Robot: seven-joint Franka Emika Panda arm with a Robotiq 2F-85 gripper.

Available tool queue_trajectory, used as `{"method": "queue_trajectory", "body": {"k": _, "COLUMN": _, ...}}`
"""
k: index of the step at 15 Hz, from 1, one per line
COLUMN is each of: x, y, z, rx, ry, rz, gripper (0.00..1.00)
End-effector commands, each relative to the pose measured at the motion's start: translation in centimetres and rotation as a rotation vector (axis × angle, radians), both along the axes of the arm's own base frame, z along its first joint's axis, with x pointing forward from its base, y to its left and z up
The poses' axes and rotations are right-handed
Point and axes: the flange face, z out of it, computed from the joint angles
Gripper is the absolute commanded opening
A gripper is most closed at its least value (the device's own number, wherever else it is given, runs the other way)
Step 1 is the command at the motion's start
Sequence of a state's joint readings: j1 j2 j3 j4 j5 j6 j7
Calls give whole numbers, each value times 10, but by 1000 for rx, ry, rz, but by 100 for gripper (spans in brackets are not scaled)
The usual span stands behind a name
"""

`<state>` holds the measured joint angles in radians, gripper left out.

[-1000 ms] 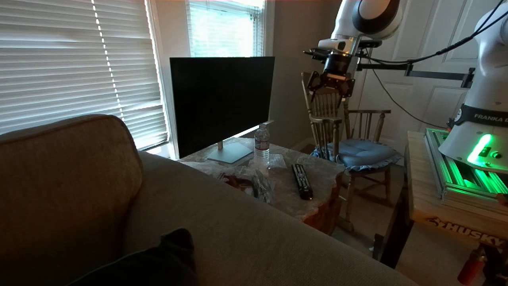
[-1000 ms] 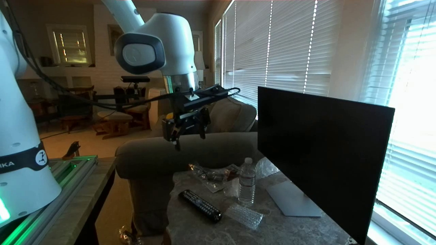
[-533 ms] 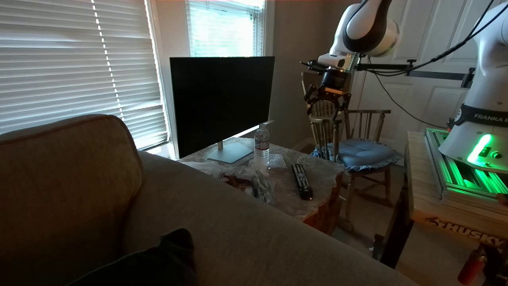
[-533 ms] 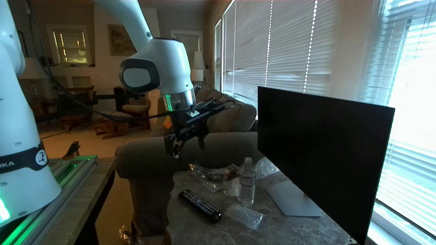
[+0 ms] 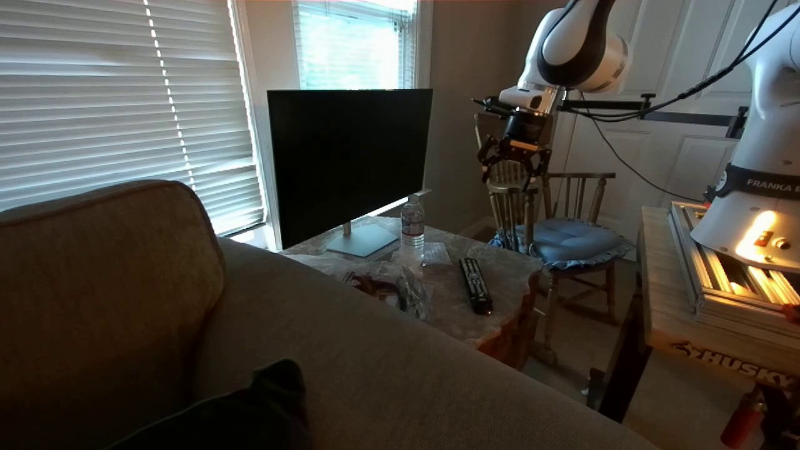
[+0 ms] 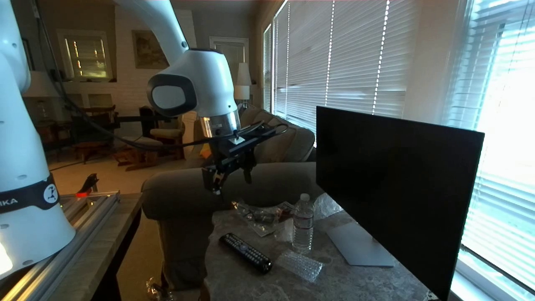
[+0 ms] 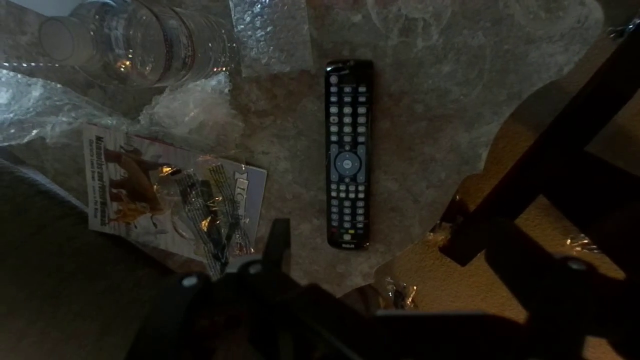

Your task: Remove the black remote from the table and put it on the couch

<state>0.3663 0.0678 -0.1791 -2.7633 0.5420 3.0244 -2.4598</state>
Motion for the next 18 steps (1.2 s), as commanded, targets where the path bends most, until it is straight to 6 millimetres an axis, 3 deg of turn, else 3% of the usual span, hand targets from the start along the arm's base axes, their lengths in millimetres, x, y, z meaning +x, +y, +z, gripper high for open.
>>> {"method": "queue_trajectory", "body": {"k": 1, "x": 10, "y": 13, "z": -13, "rx": -10, "ry": -9, "rz": -11, "gripper": 100}}
{"method": "queue_trajectory", "body": {"k": 8, "x": 39, "y": 41, "z": -48, "rx": -26, "ry": -33, "rz": -38, "gripper": 100}}
{"method": "queue_trajectory", "body": {"k": 18, "x": 54, "y": 35, "z": -130, "rx": -78, "ry": 33, "rz": -8, "gripper": 100}}
